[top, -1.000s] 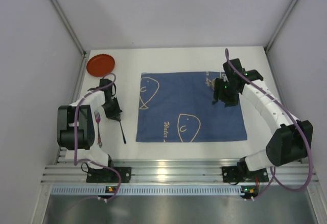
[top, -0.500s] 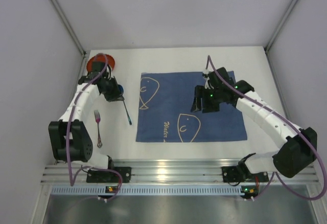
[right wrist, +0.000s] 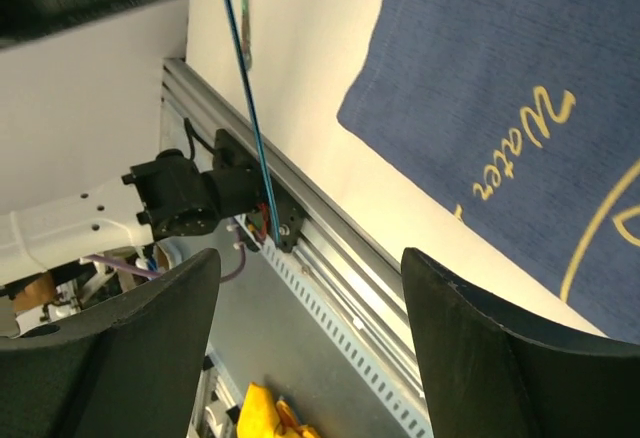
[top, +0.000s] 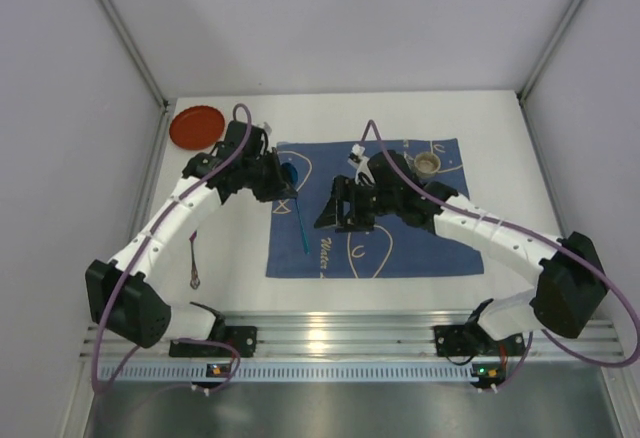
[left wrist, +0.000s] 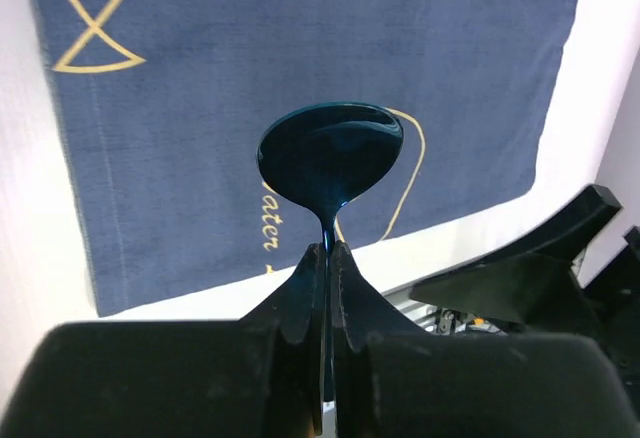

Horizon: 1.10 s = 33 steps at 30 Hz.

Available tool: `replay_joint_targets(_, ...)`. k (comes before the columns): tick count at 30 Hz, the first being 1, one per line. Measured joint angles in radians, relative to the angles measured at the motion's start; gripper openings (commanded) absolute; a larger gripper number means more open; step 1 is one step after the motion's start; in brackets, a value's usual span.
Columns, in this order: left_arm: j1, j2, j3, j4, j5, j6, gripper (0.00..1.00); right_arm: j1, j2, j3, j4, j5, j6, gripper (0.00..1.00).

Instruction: Set the dinner table for one person

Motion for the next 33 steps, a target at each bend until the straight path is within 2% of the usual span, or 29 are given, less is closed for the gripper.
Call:
replay_joint_targets(4, -0.048, 0.000, 0.010, 0.003, -0.001, -0.037, 0.00, 0.014, 0.031, 0.000, 0.057, -0.006, 0.029, 0.71)
replay_joint_targets(10, -0.085, 0.003, 0.066, 0.005, -0.005, -0.066, 0.00, 0.037, 0.071, 0.000, 0.097, -0.007, 0.050, 0.57)
replay_joint_targets(13, -0.100, 0.013, 0.097, 0.010, -0.014, -0.077, 0.00, 0.047, 0.090, 0.000, 0.106, -0.010, 0.057, 0.38)
replay_joint_targets(14, -0.106, 0.017, 0.103, 0.014, -0.020, -0.079, 0.00, 0.049, 0.097, 0.000, 0.112, -0.012, 0.060, 0.21)
replay_joint_targets(16, -0.117, 0.026, 0.111, 0.015, -0.029, -0.082, 0.00, 0.051, 0.101, 0.001, 0.119, -0.016, 0.059, 0.01)
replay_joint_targets(19, -0.126, 0.053, 0.112, 0.024, -0.045, -0.084, 0.00, 0.065, 0.098, 0.011, 0.148, -0.040, 0.047, 0.00)
replay_joint_targets(20, -0.127, 0.058, 0.112, 0.021, -0.045, -0.085, 0.03, 0.071, 0.097, 0.014, 0.142, -0.029, 0.051, 0.00)
replay_joint_targets(21, -0.127, 0.060, 0.112, 0.019, -0.046, -0.085, 0.13, 0.070, 0.096, 0.013, 0.134, -0.025, 0.050, 0.00)
replay_joint_targets(22, -0.127, 0.061, 0.113, 0.021, -0.050, -0.085, 0.45, 0.068, 0.096, 0.013, 0.134, -0.022, 0.047, 0.00)
replay_joint_targets(24, -0.128, 0.062, 0.114, 0.018, -0.054, -0.075, 0.69, 0.062, 0.090, 0.012, 0.129, -0.008, 0.048, 0.00)
replay_joint_targets(25, -0.127, 0.061, 0.114, 0.014, -0.056, -0.074, 0.88, 0.053, 0.087, 0.009, 0.123, 0.000, 0.048, 0.00)
replay_joint_targets(29, -0.127, 0.061, 0.115, -0.007, -0.099, -0.048, 0.96, -0.046, 0.065, -0.056, 0.099, 0.014, 0.034, 0.00)
replay_joint_targets(33, -0.116, 0.047, 0.109, -0.040, -0.164, -0.014, 0.98, -0.212, 0.057, -0.151, 0.016, 0.038, -0.018, 0.00)
